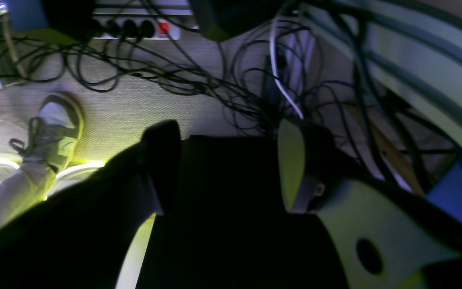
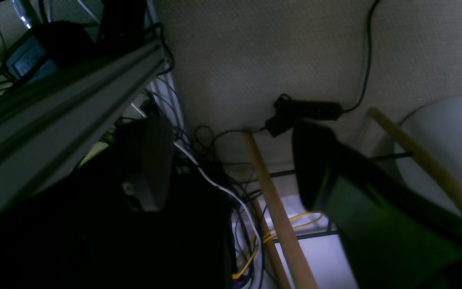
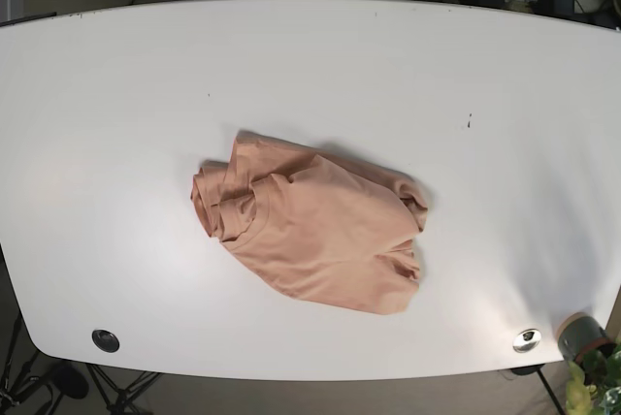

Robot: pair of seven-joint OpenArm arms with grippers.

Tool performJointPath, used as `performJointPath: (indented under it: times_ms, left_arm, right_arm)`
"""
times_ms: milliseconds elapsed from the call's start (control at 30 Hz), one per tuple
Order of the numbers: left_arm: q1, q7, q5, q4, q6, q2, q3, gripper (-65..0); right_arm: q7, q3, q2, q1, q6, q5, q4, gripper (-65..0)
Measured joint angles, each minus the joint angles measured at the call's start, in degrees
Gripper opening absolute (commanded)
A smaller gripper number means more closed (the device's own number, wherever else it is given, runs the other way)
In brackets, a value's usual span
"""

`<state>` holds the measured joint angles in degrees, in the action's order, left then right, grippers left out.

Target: Fold the T-shirt properly

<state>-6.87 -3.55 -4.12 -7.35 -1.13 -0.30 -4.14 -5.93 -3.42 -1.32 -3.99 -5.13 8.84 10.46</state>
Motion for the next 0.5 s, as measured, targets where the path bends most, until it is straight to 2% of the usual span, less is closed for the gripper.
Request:
performJointPath:
  times_ms: [200, 333, 500]
  left_arm:
    - [-1.6, -0.8, 0.0, -0.5, -0.2, -0.2, 0.0, -29.3]
    - [-5.6, -2.1, 0.0, -6.3, -0.2, -0.2, 0.0, -29.3]
    - [-9.8, -0.8, 0.0, -13.2, -0.1, -0.2, 0.0, -29.3]
  right_arm:
    - [-0.3, 0.0, -0.1, -2.0, 0.09, 0.0, 0.5, -21.4]
    - [-0.3, 0.0, -0.1, -4.2, 0.17, 0.0, 0.5, -21.7]
    - [0.1, -0.1, -0.2, -7.5, 0.15, -0.2, 3.8, -21.7]
